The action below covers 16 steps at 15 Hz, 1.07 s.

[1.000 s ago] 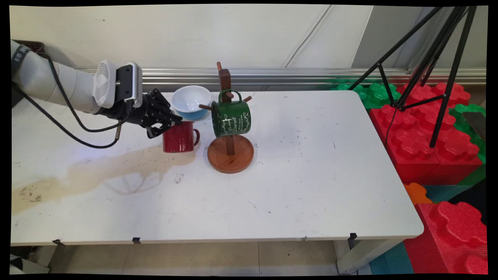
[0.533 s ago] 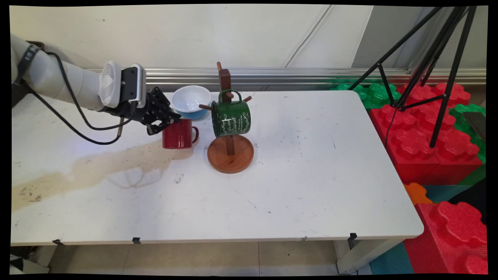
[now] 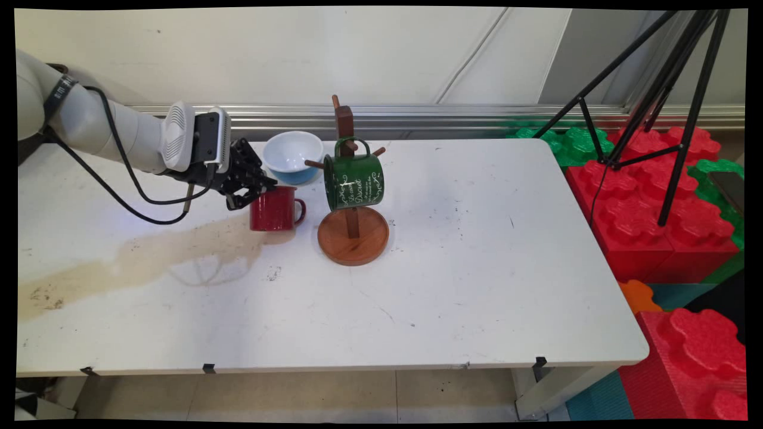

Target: Place the picked object on the table

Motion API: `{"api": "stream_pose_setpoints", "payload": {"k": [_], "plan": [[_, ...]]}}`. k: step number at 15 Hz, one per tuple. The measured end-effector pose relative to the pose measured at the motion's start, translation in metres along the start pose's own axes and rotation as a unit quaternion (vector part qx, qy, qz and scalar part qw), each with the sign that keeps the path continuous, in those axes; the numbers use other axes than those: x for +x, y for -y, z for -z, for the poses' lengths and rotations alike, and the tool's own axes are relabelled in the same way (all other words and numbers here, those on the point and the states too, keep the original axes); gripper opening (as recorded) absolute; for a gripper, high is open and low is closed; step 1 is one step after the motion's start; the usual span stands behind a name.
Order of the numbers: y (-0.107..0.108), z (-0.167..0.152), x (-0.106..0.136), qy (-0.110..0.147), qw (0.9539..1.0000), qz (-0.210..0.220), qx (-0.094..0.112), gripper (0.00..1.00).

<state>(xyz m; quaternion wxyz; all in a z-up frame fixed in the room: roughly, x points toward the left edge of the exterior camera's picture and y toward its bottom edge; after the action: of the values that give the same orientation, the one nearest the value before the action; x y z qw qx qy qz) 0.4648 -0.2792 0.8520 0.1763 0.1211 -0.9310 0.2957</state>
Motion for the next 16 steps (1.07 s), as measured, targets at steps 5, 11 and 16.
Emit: {"api": "stream_pose_setpoints", "payload": {"k": [5,11,16], "plan": [[-0.0034,-0.0019,-0.0070,0.008,0.9999,-0.003,-0.008,0.00],[-0.0055,-0.0020,-0.0092,0.005,0.9998,0.004,-0.021,0.00],[-0.0054,-0.0026,-0.0076,-0.002,0.9993,0.009,-0.035,1.00]]}}
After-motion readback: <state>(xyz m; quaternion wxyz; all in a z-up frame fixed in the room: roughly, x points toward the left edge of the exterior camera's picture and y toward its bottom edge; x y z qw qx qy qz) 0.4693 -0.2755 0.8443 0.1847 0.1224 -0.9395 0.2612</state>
